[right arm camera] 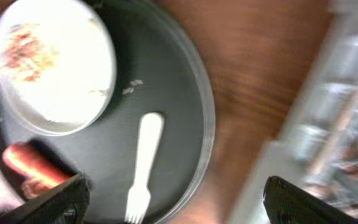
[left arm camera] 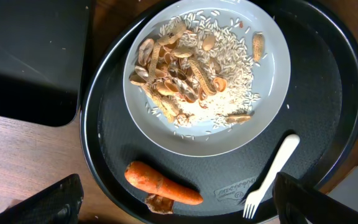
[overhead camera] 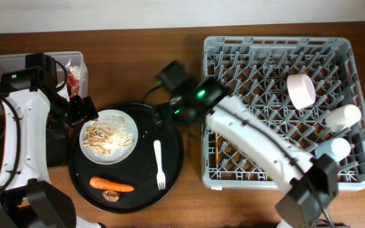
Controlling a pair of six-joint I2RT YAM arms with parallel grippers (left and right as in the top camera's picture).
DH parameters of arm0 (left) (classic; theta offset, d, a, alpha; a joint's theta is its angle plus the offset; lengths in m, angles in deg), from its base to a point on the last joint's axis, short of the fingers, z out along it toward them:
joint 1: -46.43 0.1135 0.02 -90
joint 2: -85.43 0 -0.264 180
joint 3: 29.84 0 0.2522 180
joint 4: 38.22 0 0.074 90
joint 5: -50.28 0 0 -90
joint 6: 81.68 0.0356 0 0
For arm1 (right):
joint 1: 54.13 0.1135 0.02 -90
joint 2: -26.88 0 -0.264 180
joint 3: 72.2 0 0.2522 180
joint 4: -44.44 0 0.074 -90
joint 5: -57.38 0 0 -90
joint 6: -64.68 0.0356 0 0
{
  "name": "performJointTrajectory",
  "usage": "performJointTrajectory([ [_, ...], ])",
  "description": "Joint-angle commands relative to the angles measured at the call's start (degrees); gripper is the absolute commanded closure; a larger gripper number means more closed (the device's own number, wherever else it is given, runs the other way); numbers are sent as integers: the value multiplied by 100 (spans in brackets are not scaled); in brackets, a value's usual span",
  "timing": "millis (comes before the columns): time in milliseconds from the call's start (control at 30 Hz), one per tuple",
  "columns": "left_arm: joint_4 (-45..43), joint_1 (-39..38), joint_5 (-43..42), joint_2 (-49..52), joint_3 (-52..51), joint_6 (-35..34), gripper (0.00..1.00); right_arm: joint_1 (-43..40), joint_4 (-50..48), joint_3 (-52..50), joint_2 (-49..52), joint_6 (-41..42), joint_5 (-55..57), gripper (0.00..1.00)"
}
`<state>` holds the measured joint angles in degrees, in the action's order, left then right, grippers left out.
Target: Sort waste into correct bins and load items into the dishwasher rack
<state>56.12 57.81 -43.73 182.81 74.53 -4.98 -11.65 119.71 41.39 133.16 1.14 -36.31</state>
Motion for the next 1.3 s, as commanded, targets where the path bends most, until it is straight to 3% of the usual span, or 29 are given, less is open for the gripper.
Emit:
performJointTrajectory([
  [0, 7, 2, 61, -81, 20, -37, 3, 479, -114, -240, 417, 470, -151, 1],
  [233, 7, 2, 61, -81, 20, -37, 3, 1178, -162, -363, 1554, 1165, -164, 0],
  [333, 7, 4, 61, -81, 20, -37, 3, 1244, -238, -448, 1853, 1421, -168, 16],
  [533, 7, 2, 61, -81, 20, -37, 3, 1235, -1005, -1150, 1884, 1606, -50, 30],
  [700, 4, 2, 61, -81, 20, -37, 3, 1226, -986, -1189, 1884, 1604, 286, 61],
  [900, 7, 4, 61, -81, 20, -37, 3, 1226, -822, -1185, 1882, 1606, 284, 86],
  [1000, 7, 2, 61, -81, 20, -37, 3, 1217, -776, -1137, 1797, 1604, 286, 89],
  [1067, 7, 2, 61, -81, 20, -37, 3, 1102, -643, -935, 1541, 1578, 295, 96],
  [1267, 9, 2, 61, -81, 20, -35, 3, 387, 184, -372, 459, 1279, 638, 96],
])
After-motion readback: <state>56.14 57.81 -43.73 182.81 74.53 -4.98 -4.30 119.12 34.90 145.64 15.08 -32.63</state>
